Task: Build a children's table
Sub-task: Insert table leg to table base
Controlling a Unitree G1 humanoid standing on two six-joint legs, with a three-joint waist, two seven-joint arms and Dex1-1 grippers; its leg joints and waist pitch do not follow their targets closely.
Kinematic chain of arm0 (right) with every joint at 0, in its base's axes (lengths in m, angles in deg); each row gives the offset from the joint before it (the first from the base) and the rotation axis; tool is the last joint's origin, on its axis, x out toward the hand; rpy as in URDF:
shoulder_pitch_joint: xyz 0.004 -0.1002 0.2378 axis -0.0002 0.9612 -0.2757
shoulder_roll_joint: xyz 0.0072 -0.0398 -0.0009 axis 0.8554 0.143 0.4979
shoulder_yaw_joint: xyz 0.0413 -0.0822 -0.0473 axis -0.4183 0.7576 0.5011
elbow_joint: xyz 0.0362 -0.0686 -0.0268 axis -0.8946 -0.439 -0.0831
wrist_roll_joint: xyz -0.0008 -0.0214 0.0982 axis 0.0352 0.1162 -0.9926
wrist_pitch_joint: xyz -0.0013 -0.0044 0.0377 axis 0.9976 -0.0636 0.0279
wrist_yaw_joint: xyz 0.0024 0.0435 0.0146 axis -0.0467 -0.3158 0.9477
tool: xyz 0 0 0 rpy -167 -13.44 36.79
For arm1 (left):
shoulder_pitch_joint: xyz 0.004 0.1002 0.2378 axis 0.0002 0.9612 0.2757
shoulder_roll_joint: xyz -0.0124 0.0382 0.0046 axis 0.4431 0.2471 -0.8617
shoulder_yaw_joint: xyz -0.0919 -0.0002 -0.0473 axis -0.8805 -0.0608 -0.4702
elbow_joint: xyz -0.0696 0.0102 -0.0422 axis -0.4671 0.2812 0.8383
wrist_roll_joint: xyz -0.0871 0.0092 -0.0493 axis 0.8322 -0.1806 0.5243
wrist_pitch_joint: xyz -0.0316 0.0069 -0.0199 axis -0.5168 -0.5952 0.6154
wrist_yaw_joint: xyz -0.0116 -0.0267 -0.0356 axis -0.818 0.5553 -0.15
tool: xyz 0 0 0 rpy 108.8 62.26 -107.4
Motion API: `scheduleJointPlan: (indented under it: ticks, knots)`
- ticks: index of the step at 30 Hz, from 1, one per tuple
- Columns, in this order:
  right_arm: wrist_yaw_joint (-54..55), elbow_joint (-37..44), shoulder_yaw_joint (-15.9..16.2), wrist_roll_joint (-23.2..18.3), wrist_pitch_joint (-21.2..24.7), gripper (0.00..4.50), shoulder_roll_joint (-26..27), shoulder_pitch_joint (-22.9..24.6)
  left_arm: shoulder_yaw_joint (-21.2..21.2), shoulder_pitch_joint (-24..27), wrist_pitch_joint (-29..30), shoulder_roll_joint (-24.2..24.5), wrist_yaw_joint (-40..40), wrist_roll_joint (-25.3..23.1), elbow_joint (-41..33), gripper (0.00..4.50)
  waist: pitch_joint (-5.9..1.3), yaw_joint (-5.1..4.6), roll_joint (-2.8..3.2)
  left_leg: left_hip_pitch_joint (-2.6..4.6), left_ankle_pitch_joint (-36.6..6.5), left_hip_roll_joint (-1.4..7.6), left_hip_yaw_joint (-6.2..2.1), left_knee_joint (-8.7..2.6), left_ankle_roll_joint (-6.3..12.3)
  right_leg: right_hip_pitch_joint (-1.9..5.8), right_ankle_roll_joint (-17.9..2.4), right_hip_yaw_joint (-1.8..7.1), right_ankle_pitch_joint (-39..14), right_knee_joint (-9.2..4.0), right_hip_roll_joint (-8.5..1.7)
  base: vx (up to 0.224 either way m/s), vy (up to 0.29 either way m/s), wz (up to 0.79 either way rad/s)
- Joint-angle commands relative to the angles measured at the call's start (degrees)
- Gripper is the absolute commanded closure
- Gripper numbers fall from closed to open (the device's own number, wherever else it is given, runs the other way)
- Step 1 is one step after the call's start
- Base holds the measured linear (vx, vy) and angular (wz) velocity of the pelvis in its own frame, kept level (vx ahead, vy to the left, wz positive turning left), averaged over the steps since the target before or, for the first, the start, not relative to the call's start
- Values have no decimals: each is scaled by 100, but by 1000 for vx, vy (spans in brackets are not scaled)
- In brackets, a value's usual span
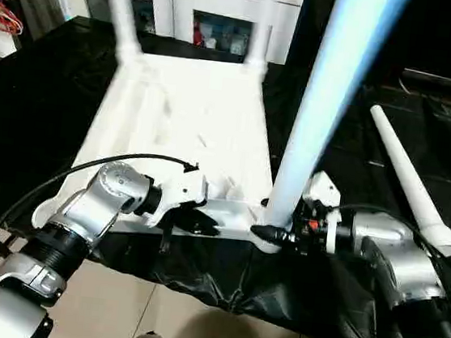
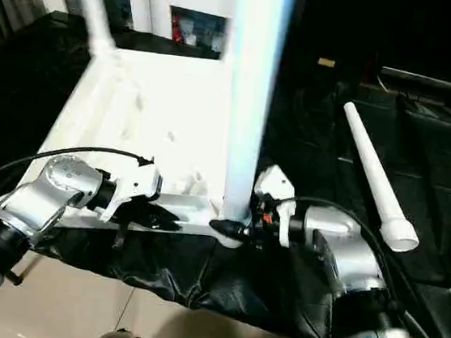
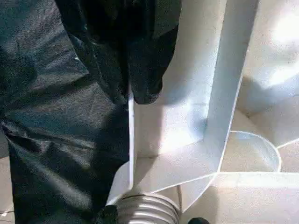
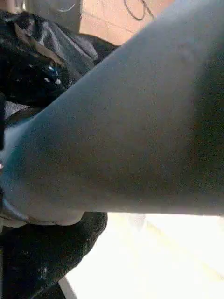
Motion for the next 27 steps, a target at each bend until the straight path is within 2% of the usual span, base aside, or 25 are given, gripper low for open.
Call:
scheduleJointPlan:
  ticks: [1,6,8,13,14,15,16,17,19,22,23,24,25,26,27]
  knots:
    - [-172,59,99,-92,114,166,89,162,-13,-98,-86,-52,52,64,-44,450,-422,-17,12,65,-1273,163,-42,-382,162,312,-1076,274,-1364,-410,-472,0,0,0]
    - [-67,-40,-64,-241,183,173,222,303,-32,-39,-152,-28,21,43,-16,450,-426,-13,22,66,-1315,167,-46,-386,153,314,-1080,275,-1383,-422,-476,0,0,0]
    - [-55,-83,-77,-254,150,173,224,369,-62,-21,-164,-27,39,41,-8,450,-405,-14,43,71,-1342,170,-53,-393,141,299,-1114,272,-1328,-413,-468,0,0,0]
    - [54,-276,-166,-272,140,173,370,471,-128,48,-117,-6,69,76,-24,450,-382,-14,53,72,-1488,168,-58,-411,122,300,-1118,271,-1451,-433,-473,0,0,0]
    - [80,-318,-174,-248,129,173,395,470,-129,57,-118,0,63,75,-22,450,-370,-22,53,72,-1564,170,-64,-425,103,300,-1100,269,-1572,-445,-480,0,0,0]
    - [114,-344,-173,-219,114,173,427,471,-132,71,-117,9,63,74,-35,450,-333,-29,96,76,-1682,168,-70,-439,70,279,-1070,274,-1736,-468,-487,0,0,0]
    - [138,-350,-174,-214,115,173,442,472,-135,76,-111,11,66,74,-42,450,-333,-29,96,76,-1682,168,-70,-439,70,279,-1070,274,-1736,-468,-487,0,0,0]
    - [172,-358,-176,-206,118,173,463,472,-138,83,-103,14,71,75,-51,450,-324,-51,69,90,-1817,165,-74,-457,48,289,-1025,271,-1926,-493,-484,0,0,0]
    - [229,-361,-182,-204,125,173,493,473,-147,94,-81,16,85,78,-67,450,-309,-73,78,110,-1938,169,-84,-474,25,279,-957,279,-2184,-520,-491,0,0,0]
    - [1182,-744,-463,-93,-6,173,854,348,-313,24,170,-235,735,-4,122,450,-300,-104,79,130,-2048,173,-88,-491,-18,268,-945,284,-2367,-540,-503,0,0,0]
    - [1816,-1040,-640,-6,-147,173,1088,251,-410,-51,303,-441,1177,-55,281,450,-246,-160,76,166,-2358,139,-107,-500,-104,243,-823,248,-3013,-609,-523,0,0,0]
    - [1940,-1094,-671,12,-176,173,1133,234,-427,-65,321,-483,1255,-61,309,450,-224,-186,79,183,-2473,131,-118,-507,-137,226,-734,234,-3313,-647,-534,0,0,0]
    - [2225,-1213,-741,52,-245,174,1241,196,-468,-94,357,-582,1434,-70,373,450,-219,-227,33,236,-2613,111,-145,-507,-147,218,-519,208,-3783,-728,-548,0,0,0]
    - [2433,-1307,-799,58,-282,174,1330,160,-485,-109,395,-663,1556,-81,395,450,-219,-259,23,218,-2587,91,-155,-508,-118,233,-368,195,-3977,-758,-552,0,0,0]
    - [2667,-1413,-863,64,-323,174,1431,119,-505,-127,437,-754,1693,-93,420,450,-229,-269,34,215,-2534,98,-161,-526,-106,250,-345,191,-3980,-762,-567,0,0,0]
